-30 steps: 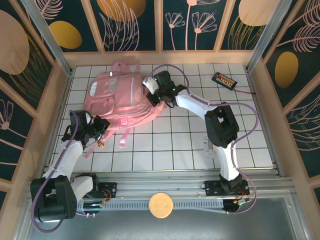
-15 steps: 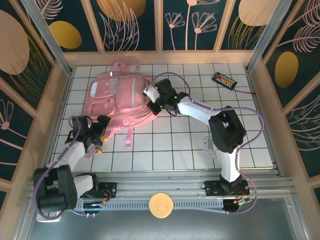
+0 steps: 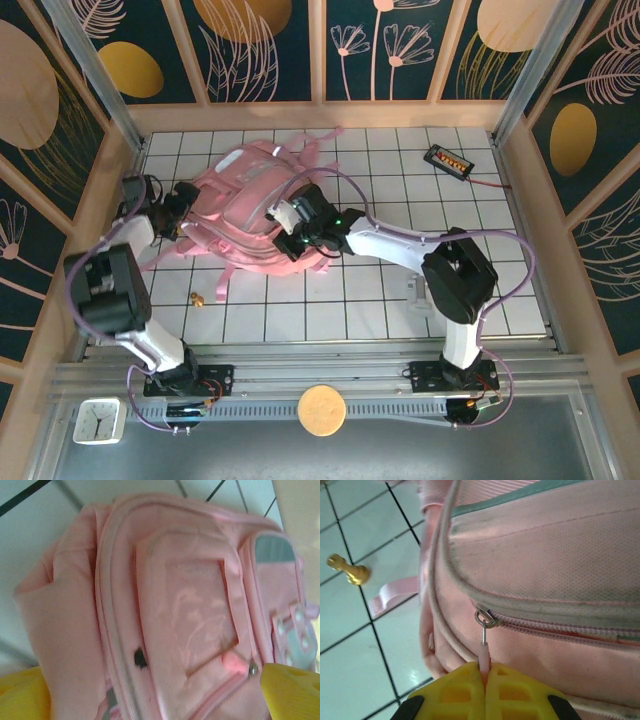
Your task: Pack the student bag
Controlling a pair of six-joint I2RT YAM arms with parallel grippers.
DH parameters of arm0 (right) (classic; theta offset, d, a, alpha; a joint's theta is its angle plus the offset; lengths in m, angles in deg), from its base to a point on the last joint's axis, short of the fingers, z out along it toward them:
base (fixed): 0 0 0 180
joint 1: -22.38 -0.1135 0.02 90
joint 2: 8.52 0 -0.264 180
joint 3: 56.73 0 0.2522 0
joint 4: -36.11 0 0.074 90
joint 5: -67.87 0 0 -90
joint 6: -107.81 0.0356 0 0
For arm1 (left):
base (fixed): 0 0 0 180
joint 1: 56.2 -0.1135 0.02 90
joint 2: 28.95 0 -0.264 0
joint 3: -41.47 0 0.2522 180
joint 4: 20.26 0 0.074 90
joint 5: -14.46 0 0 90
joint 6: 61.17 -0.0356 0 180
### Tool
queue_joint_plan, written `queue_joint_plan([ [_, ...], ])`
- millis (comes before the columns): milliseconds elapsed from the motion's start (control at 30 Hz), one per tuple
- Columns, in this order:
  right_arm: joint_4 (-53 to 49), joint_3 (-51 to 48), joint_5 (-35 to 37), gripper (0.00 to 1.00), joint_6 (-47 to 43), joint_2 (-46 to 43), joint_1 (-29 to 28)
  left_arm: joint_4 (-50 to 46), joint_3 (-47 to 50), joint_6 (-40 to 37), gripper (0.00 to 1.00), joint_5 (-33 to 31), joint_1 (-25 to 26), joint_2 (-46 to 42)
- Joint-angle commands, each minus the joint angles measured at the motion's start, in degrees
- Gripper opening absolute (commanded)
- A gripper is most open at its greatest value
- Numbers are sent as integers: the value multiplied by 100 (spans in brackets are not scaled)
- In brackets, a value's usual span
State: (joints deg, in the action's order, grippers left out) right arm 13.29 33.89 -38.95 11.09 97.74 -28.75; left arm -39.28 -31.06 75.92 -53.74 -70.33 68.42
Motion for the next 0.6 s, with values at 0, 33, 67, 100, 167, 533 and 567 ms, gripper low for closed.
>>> queue_joint_plan([
  [0,97,344,-279,0,622,72,-239,146,-709,-412,99,379,-35,550],
  [33,51,455,-241,0,735,201,-224,113,-735,-382,99,420,-33,498],
  [67,40,561,-230,0,848,318,-185,146,-602,-301,99,463,-35,291],
  [100,63,641,-277,0,927,395,-149,171,-408,-208,99,501,-31,23],
  [167,158,781,-380,0,1060,514,-78,161,138,2,99,557,-36,-680],
  [533,87,1426,-651,0,1305,937,113,1324,3796,3212,99,794,956,-4378],
  [567,91,1425,-660,0,1313,937,121,1569,4067,3540,99,716,1170,-4510],
])
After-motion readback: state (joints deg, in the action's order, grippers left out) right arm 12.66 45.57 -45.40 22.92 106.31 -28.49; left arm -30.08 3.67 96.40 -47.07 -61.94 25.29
